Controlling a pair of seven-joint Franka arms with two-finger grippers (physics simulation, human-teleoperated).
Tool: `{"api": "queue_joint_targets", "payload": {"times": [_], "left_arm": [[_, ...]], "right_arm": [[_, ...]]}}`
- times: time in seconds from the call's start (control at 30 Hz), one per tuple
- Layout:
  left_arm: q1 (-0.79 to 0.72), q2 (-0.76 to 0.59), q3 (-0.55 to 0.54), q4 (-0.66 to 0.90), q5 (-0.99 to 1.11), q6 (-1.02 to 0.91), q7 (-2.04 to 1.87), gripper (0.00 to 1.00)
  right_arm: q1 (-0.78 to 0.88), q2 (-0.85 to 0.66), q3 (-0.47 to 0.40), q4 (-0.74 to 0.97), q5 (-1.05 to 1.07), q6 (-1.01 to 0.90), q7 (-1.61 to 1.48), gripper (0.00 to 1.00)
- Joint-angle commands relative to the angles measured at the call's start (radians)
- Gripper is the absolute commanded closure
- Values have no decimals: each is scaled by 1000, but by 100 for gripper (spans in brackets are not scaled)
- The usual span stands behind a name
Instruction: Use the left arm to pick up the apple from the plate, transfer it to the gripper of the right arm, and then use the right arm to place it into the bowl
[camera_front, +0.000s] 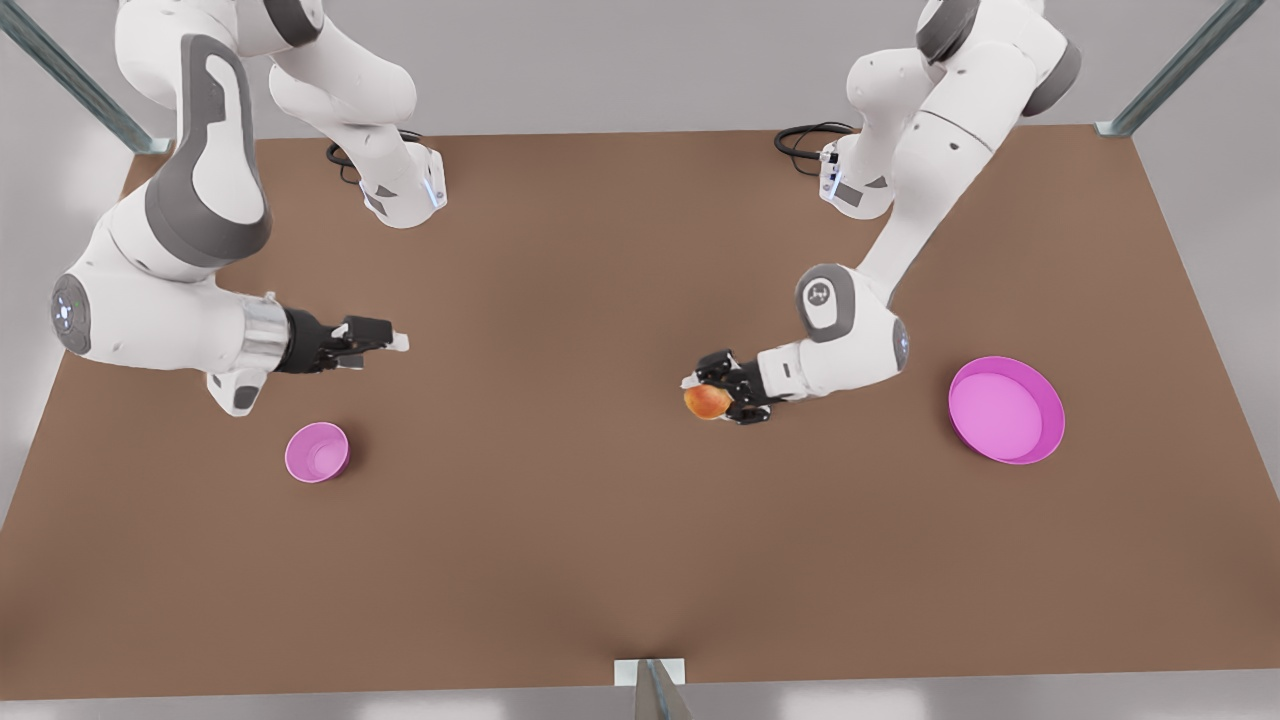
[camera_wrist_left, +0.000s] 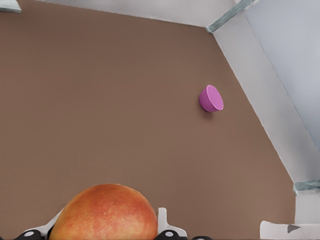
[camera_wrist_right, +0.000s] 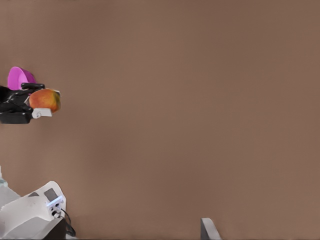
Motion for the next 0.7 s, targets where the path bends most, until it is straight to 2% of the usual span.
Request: {"api": "queue_joint_targets", "payload": {"times": [0.0, 0.07, 0.1, 0.23, 0.37, 0.47, 0.6, 0.67], "left_arm": [[-29, 21, -2, 47, -282, 0, 786, 27], [-82, 65, -5, 134, -356, 0, 945, 27], [-125, 124, -5, 219, -396, 0, 1031, 28], [-210, 205, -2, 357, -430, 14, 1154, 33], [-237, 276, -7, 446, -436, 15, 1252, 38], [-244, 276, -7, 461, -460, 15, 1254, 38], [-253, 283, -7, 464, -460, 15, 1256, 38], [-260, 286, -5, 464, -482, 15, 1262, 35]], "right_arm": [[13, 44, 34, 1, 162, 148, 7, 0], [36, 121, 47, 1, 323, 266, -11, 0], [36, 175, 47, 0, 400, 295, -117, 0], [32, 351, 47, -3, 595, 297, -574, 0], [41, 386, 56, -26, 675, 289, -705, 0], [36, 423, 80, -26, 718, 283, -869, 0], [67, 431, 97, -37, 745, 295, -890, 0], [79, 429, 99, -43, 744, 295, -921, 0]]}}
